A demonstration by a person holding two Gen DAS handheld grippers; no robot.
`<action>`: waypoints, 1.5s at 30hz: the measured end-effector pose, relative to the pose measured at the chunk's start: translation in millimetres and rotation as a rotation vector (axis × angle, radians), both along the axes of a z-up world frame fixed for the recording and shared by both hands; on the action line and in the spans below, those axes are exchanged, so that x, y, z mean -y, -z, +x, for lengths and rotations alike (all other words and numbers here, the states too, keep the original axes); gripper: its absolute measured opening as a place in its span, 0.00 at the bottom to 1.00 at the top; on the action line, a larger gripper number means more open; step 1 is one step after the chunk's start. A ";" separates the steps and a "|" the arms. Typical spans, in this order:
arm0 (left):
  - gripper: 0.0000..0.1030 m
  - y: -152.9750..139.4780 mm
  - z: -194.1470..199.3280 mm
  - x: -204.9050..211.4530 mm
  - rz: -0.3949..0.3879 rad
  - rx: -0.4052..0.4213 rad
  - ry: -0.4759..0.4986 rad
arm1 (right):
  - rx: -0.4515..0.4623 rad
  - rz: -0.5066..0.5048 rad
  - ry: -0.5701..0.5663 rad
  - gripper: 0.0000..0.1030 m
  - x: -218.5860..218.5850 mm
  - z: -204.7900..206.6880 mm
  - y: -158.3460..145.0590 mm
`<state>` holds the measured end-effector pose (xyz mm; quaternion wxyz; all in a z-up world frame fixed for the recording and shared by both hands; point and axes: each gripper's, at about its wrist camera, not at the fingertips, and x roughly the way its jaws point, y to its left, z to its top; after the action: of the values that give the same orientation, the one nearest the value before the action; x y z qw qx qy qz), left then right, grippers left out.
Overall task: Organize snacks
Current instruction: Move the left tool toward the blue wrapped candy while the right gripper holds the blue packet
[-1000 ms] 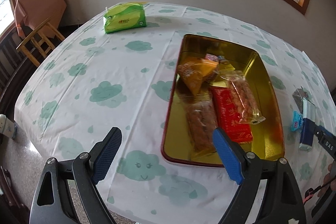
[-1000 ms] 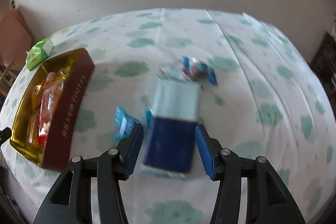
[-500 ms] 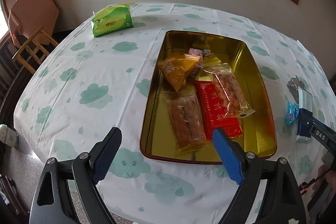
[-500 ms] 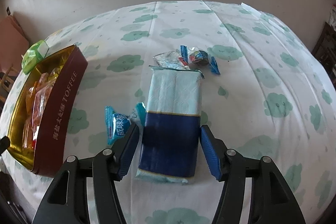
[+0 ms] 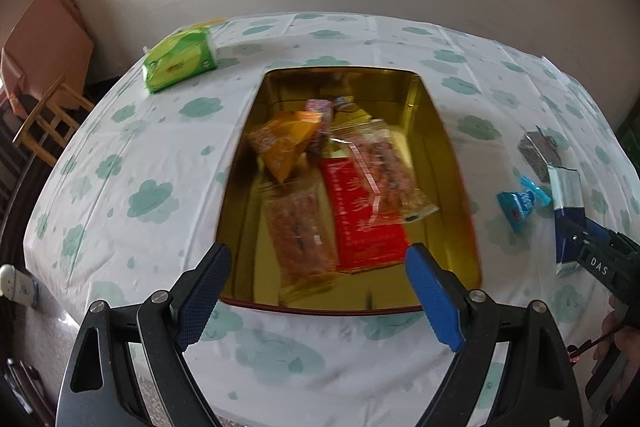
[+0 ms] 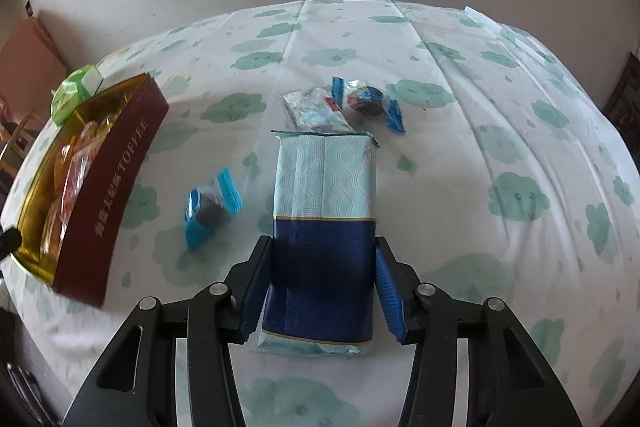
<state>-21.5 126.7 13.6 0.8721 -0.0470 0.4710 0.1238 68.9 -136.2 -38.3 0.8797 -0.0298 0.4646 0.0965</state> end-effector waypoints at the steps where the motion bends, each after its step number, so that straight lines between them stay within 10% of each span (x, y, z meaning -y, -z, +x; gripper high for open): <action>1: 0.84 -0.9 1.0 3.8 0.001 0.002 0.010 | -0.001 -0.002 -0.001 0.48 3.6 -2.1 0.0; 45: 0.83 37.1 90.3 155.5 0.032 -0.061 0.432 | 0.101 -0.064 0.102 0.49 99.5 33.4 11.5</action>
<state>68.8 -28.8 -23.4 0.8644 0.0725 0.4943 -0.0570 102.3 -235.7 -49.8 0.9045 -0.0391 0.4232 0.0349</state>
